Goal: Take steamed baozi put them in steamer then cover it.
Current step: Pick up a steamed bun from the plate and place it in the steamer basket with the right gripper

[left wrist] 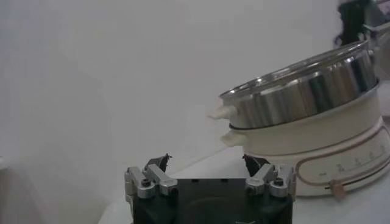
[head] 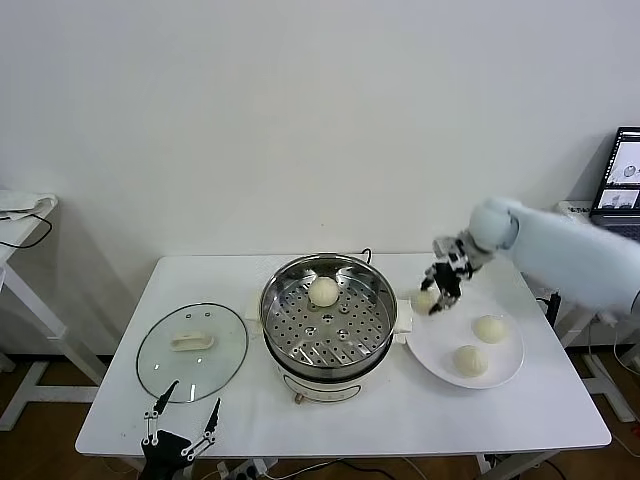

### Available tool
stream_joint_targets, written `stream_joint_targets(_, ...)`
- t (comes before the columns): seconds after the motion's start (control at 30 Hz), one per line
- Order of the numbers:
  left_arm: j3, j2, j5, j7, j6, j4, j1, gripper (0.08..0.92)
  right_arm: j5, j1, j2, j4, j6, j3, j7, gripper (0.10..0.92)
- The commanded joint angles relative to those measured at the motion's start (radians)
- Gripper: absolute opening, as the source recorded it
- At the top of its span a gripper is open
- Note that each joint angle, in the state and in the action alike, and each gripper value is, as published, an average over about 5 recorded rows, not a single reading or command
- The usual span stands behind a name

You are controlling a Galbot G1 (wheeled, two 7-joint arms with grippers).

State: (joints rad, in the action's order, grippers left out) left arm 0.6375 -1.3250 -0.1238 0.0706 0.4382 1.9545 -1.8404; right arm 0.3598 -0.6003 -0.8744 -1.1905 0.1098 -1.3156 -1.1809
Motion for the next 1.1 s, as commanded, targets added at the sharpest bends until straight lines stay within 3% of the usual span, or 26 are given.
stream_joint_targets(0.03,-0.005,0.002,0.001,-0.001,-0.004,0.008,0.006,0.823,0.192,-0.365,-0.151,-0.181,0.025,-0.143,-0.113,0.599)
stream_joint_targets(0.27,-0.007,0.004,0.005,-0.003,-0.003,0.012,0.011,0.823,0.315,-0.357,-0.303,-0.256,0.117,-0.235,0.026,0.602)
stream_joint_targets(0.6,-0.008,0.003,0.01,-0.005,-0.005,0.015,0.016,0.823,0.397,-0.217,-0.478,-0.183,0.215,-0.297,0.274,0.602)
stream_joint_targets(1.1,0.002,0.002,0.02,-0.004,0.003,0.012,0.013,0.823,0.392,-0.104,-0.6,-0.076,0.271,-0.312,0.348,0.596)
